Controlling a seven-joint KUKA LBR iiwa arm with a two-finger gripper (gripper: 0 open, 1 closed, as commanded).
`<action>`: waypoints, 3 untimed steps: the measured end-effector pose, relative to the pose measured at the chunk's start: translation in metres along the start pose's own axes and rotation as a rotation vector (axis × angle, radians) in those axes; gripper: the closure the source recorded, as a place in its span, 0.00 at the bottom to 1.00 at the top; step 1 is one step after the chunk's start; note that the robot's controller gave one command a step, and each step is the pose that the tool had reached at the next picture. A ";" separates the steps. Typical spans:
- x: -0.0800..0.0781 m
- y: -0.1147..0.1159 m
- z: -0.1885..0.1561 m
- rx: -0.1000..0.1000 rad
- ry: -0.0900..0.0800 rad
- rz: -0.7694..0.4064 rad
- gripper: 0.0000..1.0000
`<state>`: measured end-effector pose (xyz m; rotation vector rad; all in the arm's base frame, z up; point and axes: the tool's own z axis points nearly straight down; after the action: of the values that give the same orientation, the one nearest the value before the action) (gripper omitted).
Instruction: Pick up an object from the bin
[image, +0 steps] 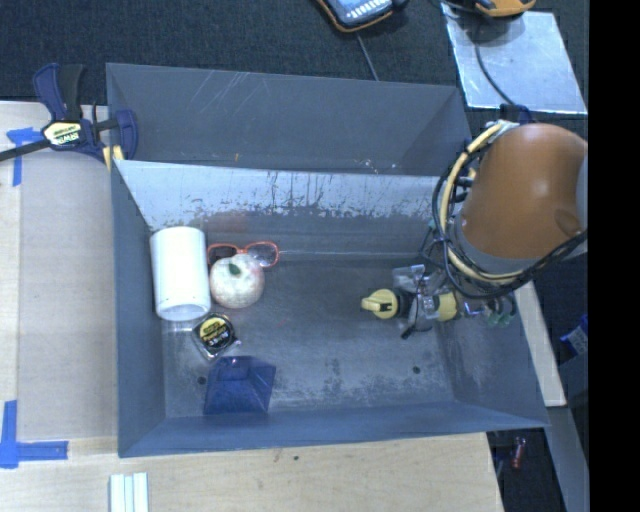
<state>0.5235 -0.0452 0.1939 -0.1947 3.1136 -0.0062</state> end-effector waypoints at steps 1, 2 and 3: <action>0.028 -0.016 0.057 -0.002 0.003 -0.268 1.00; 0.012 -0.012 -0.042 0.001 -0.003 -0.185 1.00; 0.019 -0.015 -0.067 0.000 -0.004 -0.199 1.00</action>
Offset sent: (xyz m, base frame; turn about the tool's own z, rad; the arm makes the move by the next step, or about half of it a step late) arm -0.0014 -0.0070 0.1330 -0.1102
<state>0.5049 -0.0621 0.2608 -0.5022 3.0756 -0.0090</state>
